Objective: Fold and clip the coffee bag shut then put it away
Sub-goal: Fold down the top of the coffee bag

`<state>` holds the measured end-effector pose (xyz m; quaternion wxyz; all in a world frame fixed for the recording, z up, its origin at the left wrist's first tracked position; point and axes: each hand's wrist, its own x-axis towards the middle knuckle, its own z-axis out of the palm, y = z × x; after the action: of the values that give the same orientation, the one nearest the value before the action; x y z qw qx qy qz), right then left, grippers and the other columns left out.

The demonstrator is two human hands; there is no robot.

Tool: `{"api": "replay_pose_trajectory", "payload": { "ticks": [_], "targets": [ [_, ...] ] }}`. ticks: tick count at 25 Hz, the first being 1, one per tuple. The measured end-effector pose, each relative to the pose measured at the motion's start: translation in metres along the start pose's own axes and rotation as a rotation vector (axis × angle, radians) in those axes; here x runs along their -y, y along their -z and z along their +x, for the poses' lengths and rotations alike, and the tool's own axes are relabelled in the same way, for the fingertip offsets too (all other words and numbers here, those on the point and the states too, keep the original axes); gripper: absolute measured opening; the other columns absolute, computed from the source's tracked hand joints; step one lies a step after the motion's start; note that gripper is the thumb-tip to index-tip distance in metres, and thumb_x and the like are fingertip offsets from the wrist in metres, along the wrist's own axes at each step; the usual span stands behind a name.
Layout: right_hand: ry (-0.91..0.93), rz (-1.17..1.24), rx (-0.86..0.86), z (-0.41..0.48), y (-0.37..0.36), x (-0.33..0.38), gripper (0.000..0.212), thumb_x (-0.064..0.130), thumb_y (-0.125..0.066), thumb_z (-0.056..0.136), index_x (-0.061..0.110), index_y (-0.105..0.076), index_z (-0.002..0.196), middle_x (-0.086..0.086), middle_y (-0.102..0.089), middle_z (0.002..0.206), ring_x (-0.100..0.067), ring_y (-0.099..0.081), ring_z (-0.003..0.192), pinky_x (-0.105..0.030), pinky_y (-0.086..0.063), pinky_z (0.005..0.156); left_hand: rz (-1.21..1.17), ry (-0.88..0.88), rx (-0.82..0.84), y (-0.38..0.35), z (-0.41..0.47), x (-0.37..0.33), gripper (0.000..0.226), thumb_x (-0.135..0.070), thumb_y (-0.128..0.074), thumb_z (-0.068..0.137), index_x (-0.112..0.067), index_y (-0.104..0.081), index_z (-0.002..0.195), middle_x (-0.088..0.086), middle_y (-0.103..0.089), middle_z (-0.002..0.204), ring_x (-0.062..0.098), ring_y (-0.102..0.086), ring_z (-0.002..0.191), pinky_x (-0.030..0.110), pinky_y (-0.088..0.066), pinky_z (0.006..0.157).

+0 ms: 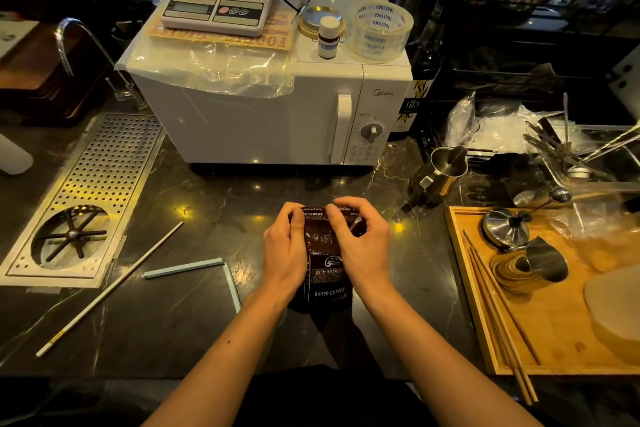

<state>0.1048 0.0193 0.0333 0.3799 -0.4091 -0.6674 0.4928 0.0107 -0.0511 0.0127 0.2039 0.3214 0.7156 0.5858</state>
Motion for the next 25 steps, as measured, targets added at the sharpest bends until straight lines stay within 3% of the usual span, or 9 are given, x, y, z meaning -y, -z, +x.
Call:
{"api": "replay_pose_trajectory", "payload": {
  "ticks": [4, 7, 10, 14, 18, 21, 25],
  "targets": [
    [0.045, -0.123, -0.031, -0.001, -0.001, -0.001, 0.01, 0.016, -0.068, 0.087, 0.021, -0.064, 0.08, 0.01, -0.065, 0.075, -0.007, -0.063, 0.074, -0.024, -0.05, 0.069, 0.047, -0.039, 0.026, 0.006, -0.003, 0.001, 0.017, -0.016, -0.045, 0.102, -0.018, -0.06, 0.096, -0.007, -0.063, 0.081, 0.0, -0.062, 0.075, 0.012, -0.047, 0.064],
    [0.093, -0.144, -0.07, -0.006, -0.004, -0.004, 0.008, 0.014, -0.067, 0.087, 0.017, -0.065, 0.08, 0.007, -0.065, 0.075, -0.01, -0.062, 0.074, -0.03, -0.051, 0.067, 0.037, -0.042, 0.033, 0.015, -0.005, -0.003, 0.015, -0.018, -0.054, 0.098, -0.022, -0.068, 0.102, -0.01, -0.07, 0.093, 0.006, -0.067, 0.09, 0.022, -0.054, 0.076],
    [0.105, -0.144, -0.06, -0.005, -0.001, -0.006, 0.01, 0.013, -0.069, 0.085, 0.018, -0.065, 0.078, 0.008, -0.067, 0.074, -0.009, -0.063, 0.073, -0.026, -0.051, 0.067, 0.032, -0.033, 0.008, 0.017, -0.005, -0.01, 0.011, -0.02, -0.064, 0.092, -0.021, -0.072, 0.1, -0.01, -0.072, 0.094, 0.007, -0.068, 0.093, 0.031, -0.057, 0.081],
    [0.059, -0.08, 0.056, 0.0, 0.011, -0.001, 0.011, 0.014, -0.072, 0.084, 0.022, -0.068, 0.079, 0.011, -0.068, 0.074, -0.004, -0.065, 0.074, -0.016, -0.048, 0.069, 0.08, -0.068, -0.031, 0.017, -0.001, -0.013, 0.007, -0.019, -0.067, 0.09, -0.021, -0.073, 0.089, -0.011, -0.072, 0.083, 0.007, -0.068, 0.084, 0.034, -0.056, 0.079],
    [0.142, -0.177, 0.282, 0.012, 0.032, 0.005, 0.018, 0.017, -0.071, 0.086, 0.023, -0.069, 0.103, 0.011, -0.071, 0.088, -0.003, -0.067, 0.087, -0.017, -0.05, 0.079, 0.226, -0.21, 0.038, 0.028, 0.004, -0.015, 0.004, -0.021, -0.07, 0.086, -0.022, -0.073, 0.085, -0.014, -0.068, 0.08, 0.005, -0.064, 0.083, 0.029, -0.052, 0.078],
    [0.249, -0.314, 0.333, 0.011, 0.032, 0.007, 0.006, 0.019, -0.065, 0.089, 0.023, -0.068, 0.093, 0.012, -0.068, 0.089, -0.005, -0.064, 0.086, -0.026, -0.052, 0.078, 0.409, -0.337, 0.119, 0.039, 0.01, -0.019, 0.013, -0.031, -0.066, 0.082, -0.021, -0.073, 0.085, -0.012, -0.066, 0.081, 0.009, -0.059, 0.087, 0.033, -0.052, 0.073],
    [0.306, -0.396, 0.197, 0.002, 0.022, 0.003, 0.012, 0.016, -0.062, 0.088, 0.027, -0.059, 0.084, 0.012, -0.063, 0.082, -0.007, -0.059, 0.077, -0.039, -0.051, 0.067, 0.5, -0.416, 0.219, 0.045, 0.014, -0.029, 0.023, -0.04, -0.058, 0.083, -0.023, -0.072, 0.086, -0.011, -0.065, 0.085, 0.01, -0.057, 0.084, 0.036, -0.052, 0.068]
  ]
}}
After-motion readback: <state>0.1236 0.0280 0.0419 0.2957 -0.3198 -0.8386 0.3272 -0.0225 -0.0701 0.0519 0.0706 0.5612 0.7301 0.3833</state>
